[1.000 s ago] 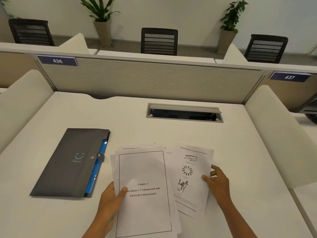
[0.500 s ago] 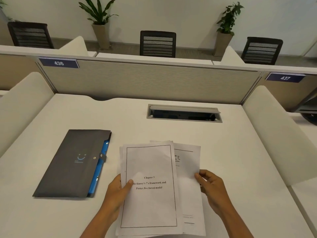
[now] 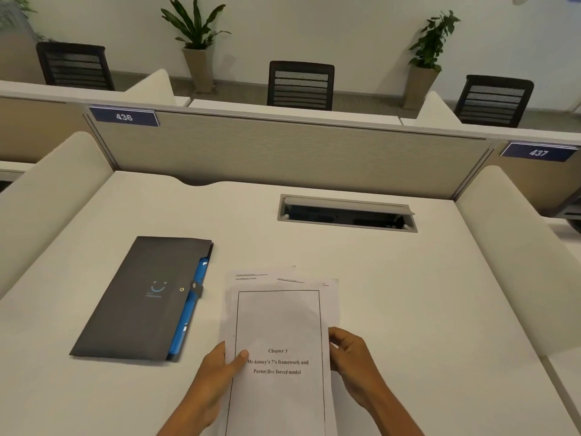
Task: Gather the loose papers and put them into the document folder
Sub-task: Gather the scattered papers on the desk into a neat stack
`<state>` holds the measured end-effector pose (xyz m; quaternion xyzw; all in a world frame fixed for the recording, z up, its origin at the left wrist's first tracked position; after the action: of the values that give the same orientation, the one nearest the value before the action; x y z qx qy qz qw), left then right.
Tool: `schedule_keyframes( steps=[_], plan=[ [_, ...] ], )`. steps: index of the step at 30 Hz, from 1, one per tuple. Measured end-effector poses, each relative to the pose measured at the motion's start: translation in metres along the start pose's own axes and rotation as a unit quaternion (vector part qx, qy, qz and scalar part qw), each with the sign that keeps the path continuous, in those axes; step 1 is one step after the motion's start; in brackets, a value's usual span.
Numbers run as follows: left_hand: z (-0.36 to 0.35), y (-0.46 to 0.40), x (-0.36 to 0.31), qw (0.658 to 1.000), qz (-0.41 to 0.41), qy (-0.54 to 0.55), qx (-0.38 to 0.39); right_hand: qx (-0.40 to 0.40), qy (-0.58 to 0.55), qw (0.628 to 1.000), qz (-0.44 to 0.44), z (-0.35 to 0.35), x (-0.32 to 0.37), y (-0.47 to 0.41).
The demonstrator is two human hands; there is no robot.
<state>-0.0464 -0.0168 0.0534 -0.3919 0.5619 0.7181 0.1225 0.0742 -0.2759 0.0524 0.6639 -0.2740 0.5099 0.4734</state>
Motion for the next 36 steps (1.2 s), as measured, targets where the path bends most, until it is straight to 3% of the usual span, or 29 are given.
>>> schedule_keyframes(
  steps=[3, 5, 7, 9, 13, 17, 20, 28, 32, 36],
  plan=[
    [0.008, 0.000, 0.003, 0.999, -0.019, -0.016, -0.031, 0.013, 0.041, 0.999, -0.007, 0.004, 0.007, -0.019],
    [0.013, -0.003, 0.007, 0.998, -0.034, -0.022, -0.052, -0.035, 0.151, 0.988, 0.028, 0.013, 0.012, -0.036],
    [0.017, -0.005, 0.010, 0.997, -0.036, -0.027, -0.067, -0.053, 0.327, 0.939, 0.093, 0.022, 0.017, -0.055],
    [0.020, -0.007, 0.012, 0.996, -0.035, -0.025, -0.080, -0.016, 0.443, 0.889, 0.113, 0.028, 0.023, -0.071],
    [0.025, -0.008, 0.012, 0.995, -0.036, -0.010, -0.092, 0.050, 0.576, 0.813, 0.062, 0.035, 0.028, -0.098],
    [0.030, -0.007, 0.011, 0.995, -0.039, 0.024, -0.088, 0.096, 0.617, 0.781, 0.022, 0.038, 0.025, -0.104],
    [0.032, -0.006, 0.009, 0.994, -0.046, 0.050, -0.085, 0.085, 0.610, 0.788, 0.030, 0.038, 0.019, -0.102],
    [0.026, 0.003, -0.003, 0.993, -0.052, 0.063, -0.080, -0.036, 0.485, 0.872, 0.063, 0.039, 0.000, -0.078],
    [0.024, 0.004, -0.006, 0.994, -0.051, 0.060, -0.074, -0.088, 0.442, 0.893, 0.012, 0.042, -0.011, -0.060],
    [0.023, 0.004, -0.007, 0.994, -0.052, 0.072, -0.056, -0.158, 0.322, 0.934, -0.009, 0.045, -0.018, -0.045]
  ],
)
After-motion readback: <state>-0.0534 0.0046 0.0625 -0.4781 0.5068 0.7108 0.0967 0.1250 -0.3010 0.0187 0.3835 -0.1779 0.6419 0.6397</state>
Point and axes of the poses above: each hand's wrist, its own y-axis away from the middle knuckle, its own z-axis out of the back of the hand, x = y × z, the point moved 1 cm from there along -y, towards the middle knuckle, and after that the axes turned 5 degrees about z, right-handed, at the moved point
